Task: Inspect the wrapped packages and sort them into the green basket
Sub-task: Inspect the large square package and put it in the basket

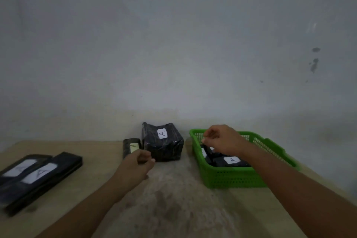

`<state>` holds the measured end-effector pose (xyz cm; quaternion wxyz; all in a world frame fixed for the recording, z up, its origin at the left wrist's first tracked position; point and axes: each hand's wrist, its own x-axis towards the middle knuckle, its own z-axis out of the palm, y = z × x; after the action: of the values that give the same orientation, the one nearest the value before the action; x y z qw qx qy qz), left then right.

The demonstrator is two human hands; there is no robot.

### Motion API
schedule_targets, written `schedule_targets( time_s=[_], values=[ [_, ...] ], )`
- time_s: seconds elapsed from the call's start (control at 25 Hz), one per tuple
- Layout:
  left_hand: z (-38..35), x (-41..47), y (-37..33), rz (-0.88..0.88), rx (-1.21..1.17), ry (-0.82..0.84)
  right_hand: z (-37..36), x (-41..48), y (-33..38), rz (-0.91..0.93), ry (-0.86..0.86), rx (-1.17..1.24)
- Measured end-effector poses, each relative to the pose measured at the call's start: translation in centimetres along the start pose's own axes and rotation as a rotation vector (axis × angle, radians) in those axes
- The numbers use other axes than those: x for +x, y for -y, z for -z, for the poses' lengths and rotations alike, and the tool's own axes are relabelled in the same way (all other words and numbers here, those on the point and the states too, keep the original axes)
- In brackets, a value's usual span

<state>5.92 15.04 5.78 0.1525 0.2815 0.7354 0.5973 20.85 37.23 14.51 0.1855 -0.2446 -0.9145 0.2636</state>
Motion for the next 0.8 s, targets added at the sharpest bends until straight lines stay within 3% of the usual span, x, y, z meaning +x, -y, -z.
schedule_targets(
  time_s=[0.16,0.36,0.48,0.8],
  values=[
    [3.5,-0.6,1.7,0.001,0.05,-0.094,-7.3,1.4,4.2,-0.088,0.044,0.239],
    [6.1,-0.1,5.0,0.066,0.112,-0.141,-15.8,5.2,5.1,-0.498,0.001,0.678],
    [6.6,0.5,6.2,0.097,0.118,-0.148,-19.3,7.5,3.9,-0.634,-0.061,0.839],
    [7.5,2.3,6.8,0.07,0.105,-0.167,-20.4,11.9,3.8,-0.782,-0.284,0.969]
  ],
)
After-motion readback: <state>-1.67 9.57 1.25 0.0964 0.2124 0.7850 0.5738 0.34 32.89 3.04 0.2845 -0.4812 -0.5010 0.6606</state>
